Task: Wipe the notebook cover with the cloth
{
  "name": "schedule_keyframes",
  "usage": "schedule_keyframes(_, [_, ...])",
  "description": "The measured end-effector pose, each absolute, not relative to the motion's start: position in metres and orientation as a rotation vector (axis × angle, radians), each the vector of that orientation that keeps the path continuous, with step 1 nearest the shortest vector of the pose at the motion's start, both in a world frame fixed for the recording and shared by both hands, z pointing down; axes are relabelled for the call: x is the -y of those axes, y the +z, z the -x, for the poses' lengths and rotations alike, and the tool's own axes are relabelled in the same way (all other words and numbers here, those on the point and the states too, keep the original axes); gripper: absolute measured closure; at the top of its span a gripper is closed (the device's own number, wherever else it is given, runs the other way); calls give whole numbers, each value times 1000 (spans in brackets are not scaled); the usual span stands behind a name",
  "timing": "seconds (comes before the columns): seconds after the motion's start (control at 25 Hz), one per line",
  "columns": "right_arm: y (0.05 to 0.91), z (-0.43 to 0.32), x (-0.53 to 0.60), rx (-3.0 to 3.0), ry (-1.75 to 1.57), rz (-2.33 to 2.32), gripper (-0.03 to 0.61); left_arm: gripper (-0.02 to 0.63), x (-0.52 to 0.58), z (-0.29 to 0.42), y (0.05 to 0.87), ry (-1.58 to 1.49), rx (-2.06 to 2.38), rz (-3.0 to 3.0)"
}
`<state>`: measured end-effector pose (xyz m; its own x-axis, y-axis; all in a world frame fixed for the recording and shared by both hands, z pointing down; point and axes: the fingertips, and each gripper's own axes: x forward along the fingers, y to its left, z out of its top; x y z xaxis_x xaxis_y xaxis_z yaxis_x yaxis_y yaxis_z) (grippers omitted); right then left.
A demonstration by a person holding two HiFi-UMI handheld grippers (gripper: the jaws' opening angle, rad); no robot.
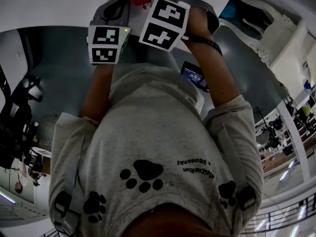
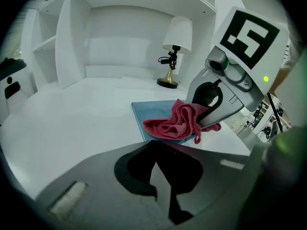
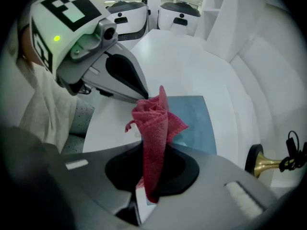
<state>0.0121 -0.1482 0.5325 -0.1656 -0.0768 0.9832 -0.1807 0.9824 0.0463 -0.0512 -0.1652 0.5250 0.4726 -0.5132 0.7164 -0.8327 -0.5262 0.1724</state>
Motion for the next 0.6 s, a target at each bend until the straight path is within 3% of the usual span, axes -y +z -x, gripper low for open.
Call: schedule_keyframes(0.6, [536, -101, 134, 1669, 221, -327, 535, 617, 163, 56, 528, 847, 1114, -2205])
